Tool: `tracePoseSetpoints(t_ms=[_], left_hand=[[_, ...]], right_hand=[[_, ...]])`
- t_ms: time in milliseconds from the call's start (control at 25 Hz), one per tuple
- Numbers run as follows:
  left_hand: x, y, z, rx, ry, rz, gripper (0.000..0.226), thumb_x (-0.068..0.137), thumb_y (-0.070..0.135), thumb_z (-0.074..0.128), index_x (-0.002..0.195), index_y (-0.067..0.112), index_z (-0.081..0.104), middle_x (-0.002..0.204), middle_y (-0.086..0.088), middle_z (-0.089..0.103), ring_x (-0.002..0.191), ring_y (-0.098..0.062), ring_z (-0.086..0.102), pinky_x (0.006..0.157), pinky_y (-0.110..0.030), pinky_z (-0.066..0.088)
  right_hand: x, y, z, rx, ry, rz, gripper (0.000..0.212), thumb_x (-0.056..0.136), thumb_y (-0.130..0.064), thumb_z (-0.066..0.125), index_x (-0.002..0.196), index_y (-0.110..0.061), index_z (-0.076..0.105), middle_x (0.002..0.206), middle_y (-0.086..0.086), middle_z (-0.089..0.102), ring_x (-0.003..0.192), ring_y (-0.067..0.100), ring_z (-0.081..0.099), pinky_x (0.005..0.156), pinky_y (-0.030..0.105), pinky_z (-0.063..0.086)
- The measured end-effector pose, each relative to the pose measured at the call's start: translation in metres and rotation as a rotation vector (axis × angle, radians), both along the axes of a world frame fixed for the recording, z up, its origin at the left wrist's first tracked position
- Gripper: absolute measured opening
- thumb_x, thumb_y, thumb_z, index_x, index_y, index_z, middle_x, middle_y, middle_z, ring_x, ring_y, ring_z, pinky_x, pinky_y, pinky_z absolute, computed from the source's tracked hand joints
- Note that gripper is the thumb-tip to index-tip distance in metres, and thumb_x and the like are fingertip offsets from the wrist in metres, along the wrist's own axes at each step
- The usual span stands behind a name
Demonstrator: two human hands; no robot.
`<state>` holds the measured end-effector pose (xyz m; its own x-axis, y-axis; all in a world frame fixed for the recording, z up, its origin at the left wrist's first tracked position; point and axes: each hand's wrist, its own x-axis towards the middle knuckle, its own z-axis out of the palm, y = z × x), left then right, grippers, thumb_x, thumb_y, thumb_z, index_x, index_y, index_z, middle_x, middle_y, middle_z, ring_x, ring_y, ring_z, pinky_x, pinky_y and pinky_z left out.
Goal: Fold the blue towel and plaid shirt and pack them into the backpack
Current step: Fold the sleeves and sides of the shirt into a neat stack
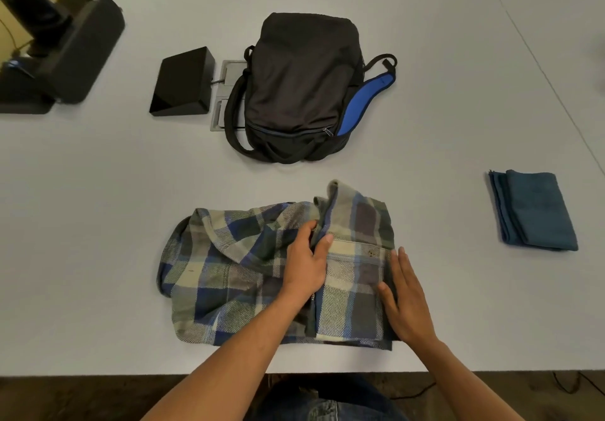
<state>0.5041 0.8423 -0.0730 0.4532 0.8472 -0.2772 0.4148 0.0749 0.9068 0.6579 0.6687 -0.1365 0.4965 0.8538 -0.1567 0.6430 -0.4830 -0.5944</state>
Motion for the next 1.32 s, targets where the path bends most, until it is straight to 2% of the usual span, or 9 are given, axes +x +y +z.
tracePoseSetpoints(t_ms=[200,320,400,480,560,840,1000,1200,1320], left_hand=[[-0.048,0.030,0.036,0.103,-0.041,0.035,0.023,0.097,0.031,0.058,0.118,0.023,0.055,0.105,0.011,0.065,0.094,0.002,0.062,0.080,-0.017,0.050],[-0.093,0.054,0.038,0.119,-0.027,0.129,0.017,0.096,0.029,0.059,0.111,0.034,0.054,0.105,0.012,0.065,0.093,0.003,0.063,0.082,-0.025,0.052],[-0.120,0.071,0.032,0.116,0.004,0.192,0.020,0.095,0.030,0.060,0.114,0.032,0.055,0.108,0.012,0.064,0.095,0.004,0.063,0.084,-0.032,0.054],[-0.144,0.083,0.027,0.116,0.036,0.232,0.021,0.096,0.031,0.060,0.116,0.034,0.055,0.112,0.010,0.064,0.100,-0.004,0.063,0.088,-0.037,0.054],[-0.160,0.092,0.022,0.104,0.035,0.253,0.022,0.097,0.025,0.059,0.111,0.041,0.053,0.109,0.015,0.063,0.098,-0.003,0.063,0.088,-0.037,0.054],[-0.203,0.103,-0.002,0.051,0.087,0.307,0.025,0.096,0.033,0.058,0.120,0.034,0.051,0.113,0.011,0.063,0.103,-0.011,0.063,0.088,-0.043,0.054],[-0.221,0.109,-0.024,0.030,0.246,0.294,0.035,0.097,0.038,0.056,0.129,0.029,0.047,0.123,0.000,0.061,0.107,-0.021,0.061,0.089,-0.047,0.053],[-0.225,0.103,-0.048,0.061,0.419,0.270,0.041,0.101,0.033,0.048,0.138,0.019,0.039,0.133,-0.009,0.056,0.118,-0.029,0.055,0.098,-0.052,0.047],[-0.216,0.098,-0.046,0.140,0.459,0.278,0.043,0.103,0.025,0.041,0.144,0.016,0.036,0.139,-0.010,0.050,0.123,-0.030,0.051,0.098,-0.047,0.042]], right_hand=[[-0.012,0.023,0.014,0.061,-0.039,0.085,0.071,0.096,-0.069,0.017,0.155,-0.038,-0.008,0.164,-0.011,-0.010,0.151,0.009,-0.005,0.122,0.040,0.005],[-0.031,0.046,0.017,0.062,-0.086,0.216,0.069,0.098,-0.066,0.016,0.155,-0.037,-0.011,0.164,-0.009,-0.012,0.151,0.011,-0.007,0.123,0.037,-0.001],[-0.047,0.062,0.014,0.045,-0.134,0.304,0.069,0.099,-0.063,0.018,0.155,-0.035,-0.011,0.164,-0.009,-0.014,0.151,0.012,-0.009,0.123,0.034,-0.004],[-0.063,0.076,0.008,0.010,-0.172,0.350,0.069,0.101,-0.060,0.023,0.156,-0.033,-0.008,0.164,-0.010,-0.015,0.151,0.013,-0.011,0.123,0.036,-0.006],[-0.075,0.089,0.001,-0.026,-0.219,0.368,0.069,0.101,-0.061,0.024,0.157,-0.032,-0.005,0.164,-0.009,-0.014,0.151,0.014,-0.012,0.123,0.039,-0.005],[-0.100,0.106,-0.007,-0.105,-0.328,0.380,0.071,0.099,-0.066,0.013,0.158,-0.028,0.005,0.166,-0.002,-0.001,0.152,0.019,-0.006,0.120,0.045,0.003],[-0.109,0.108,-0.014,-0.156,-0.375,0.407,0.072,0.098,-0.067,0.015,0.158,-0.027,0.007,0.166,0.001,0.003,0.152,0.022,-0.001,0.119,0.051,0.007],[-0.115,0.113,-0.021,-0.231,-0.414,0.424,0.074,0.097,-0.068,0.019,0.158,-0.025,0.014,0.165,0.004,0.010,0.152,0.025,0.005,0.117,0.056,0.010],[-0.114,0.115,-0.023,-0.260,-0.423,0.436,0.075,0.097,-0.068,0.019,0.158,-0.025,0.013,0.165,0.004,0.010,0.152,0.026,0.006,0.117,0.058,0.012]])
